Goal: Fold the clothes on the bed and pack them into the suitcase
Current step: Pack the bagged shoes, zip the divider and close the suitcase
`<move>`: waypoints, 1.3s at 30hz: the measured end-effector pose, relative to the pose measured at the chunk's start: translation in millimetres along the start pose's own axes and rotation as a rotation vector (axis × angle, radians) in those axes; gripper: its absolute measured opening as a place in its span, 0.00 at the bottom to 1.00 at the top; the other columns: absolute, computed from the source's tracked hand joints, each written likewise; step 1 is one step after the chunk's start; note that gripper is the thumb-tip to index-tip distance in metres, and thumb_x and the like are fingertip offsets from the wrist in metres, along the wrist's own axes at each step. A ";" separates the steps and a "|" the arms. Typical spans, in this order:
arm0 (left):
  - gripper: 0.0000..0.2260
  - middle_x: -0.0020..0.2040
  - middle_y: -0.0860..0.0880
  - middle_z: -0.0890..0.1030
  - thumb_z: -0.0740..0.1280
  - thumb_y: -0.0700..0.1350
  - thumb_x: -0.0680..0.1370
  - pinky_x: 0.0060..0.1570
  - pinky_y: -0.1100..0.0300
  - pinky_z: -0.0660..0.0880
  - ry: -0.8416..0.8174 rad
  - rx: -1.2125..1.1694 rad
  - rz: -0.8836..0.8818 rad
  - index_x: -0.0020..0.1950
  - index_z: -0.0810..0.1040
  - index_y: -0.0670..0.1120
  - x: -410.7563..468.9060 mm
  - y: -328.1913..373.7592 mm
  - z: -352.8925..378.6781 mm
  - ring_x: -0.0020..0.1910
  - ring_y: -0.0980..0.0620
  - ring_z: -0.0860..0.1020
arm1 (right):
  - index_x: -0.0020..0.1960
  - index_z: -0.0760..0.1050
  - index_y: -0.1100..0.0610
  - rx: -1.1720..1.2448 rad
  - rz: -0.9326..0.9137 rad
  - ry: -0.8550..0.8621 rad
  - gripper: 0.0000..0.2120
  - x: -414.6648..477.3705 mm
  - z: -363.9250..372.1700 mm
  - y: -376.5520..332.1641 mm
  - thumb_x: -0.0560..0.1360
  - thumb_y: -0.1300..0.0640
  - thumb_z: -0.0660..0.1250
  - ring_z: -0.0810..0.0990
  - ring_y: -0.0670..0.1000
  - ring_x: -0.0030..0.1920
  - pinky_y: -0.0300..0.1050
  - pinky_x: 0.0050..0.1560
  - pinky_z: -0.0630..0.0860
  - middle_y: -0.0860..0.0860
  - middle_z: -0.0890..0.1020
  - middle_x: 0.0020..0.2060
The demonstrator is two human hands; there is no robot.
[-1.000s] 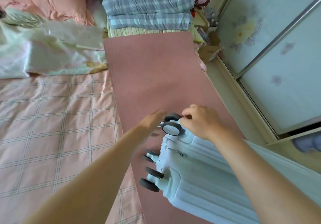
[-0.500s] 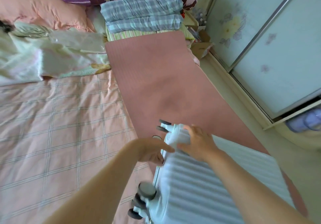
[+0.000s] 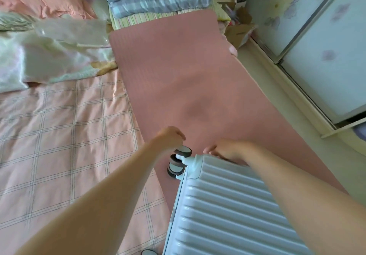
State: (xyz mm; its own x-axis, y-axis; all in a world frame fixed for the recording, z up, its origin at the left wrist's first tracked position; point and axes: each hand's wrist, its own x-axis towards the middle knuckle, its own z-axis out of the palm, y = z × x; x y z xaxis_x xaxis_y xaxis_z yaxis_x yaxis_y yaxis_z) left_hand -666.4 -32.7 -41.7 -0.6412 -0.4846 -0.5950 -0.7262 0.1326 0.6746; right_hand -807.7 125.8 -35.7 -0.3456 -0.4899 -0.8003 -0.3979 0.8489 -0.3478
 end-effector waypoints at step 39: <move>0.13 0.52 0.42 0.82 0.67 0.28 0.75 0.58 0.56 0.77 -0.814 0.027 -0.099 0.60 0.78 0.35 84.5 12.1 50.2 0.51 0.49 0.79 | 0.60 0.78 0.59 -0.525 -0.683 0.079 0.12 48.0 -8.9 17.5 0.81 0.57 0.62 0.78 0.58 0.52 0.47 0.46 0.72 0.55 0.80 0.52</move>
State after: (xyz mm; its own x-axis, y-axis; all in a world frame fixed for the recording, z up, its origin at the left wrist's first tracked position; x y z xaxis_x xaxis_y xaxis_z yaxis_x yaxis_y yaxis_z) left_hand -741.8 -28.8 -105.8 -0.5453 0.2827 -0.7891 -0.7882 0.1476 0.5975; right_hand -838.8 115.4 -75.9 0.0620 -0.8881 -0.4554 -0.8741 0.1719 -0.4543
